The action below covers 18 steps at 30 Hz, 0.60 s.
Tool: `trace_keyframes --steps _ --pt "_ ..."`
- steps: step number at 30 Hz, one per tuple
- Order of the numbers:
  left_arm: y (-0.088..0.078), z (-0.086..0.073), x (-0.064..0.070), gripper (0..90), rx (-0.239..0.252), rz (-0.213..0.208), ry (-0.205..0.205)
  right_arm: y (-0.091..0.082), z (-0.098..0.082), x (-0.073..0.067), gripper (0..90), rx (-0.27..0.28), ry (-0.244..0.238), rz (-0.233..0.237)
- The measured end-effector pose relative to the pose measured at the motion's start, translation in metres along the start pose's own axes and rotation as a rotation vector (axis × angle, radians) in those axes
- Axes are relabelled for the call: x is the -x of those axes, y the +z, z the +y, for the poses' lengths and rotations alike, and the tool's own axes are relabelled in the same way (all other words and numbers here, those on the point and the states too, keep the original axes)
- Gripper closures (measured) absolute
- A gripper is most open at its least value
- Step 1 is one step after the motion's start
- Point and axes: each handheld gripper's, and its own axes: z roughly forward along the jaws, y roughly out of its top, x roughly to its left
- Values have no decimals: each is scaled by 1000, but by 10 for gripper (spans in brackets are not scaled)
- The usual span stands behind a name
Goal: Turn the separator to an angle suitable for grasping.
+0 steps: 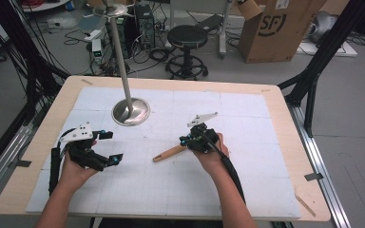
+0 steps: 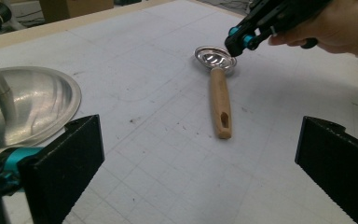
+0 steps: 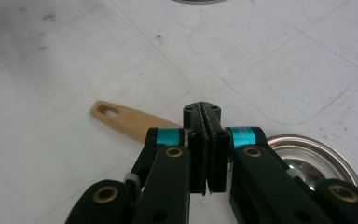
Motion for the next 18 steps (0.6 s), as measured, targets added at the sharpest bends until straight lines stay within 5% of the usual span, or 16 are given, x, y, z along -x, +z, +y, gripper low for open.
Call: trace_keyframes --steps 7,18 --pt "2 -1 -1 17 -6 -3 -1 19 0 15 897 -65 30 -62" --pt "1 -1 -1 18 -7 -3 -2 32 2 13 897 -143 10 -85"
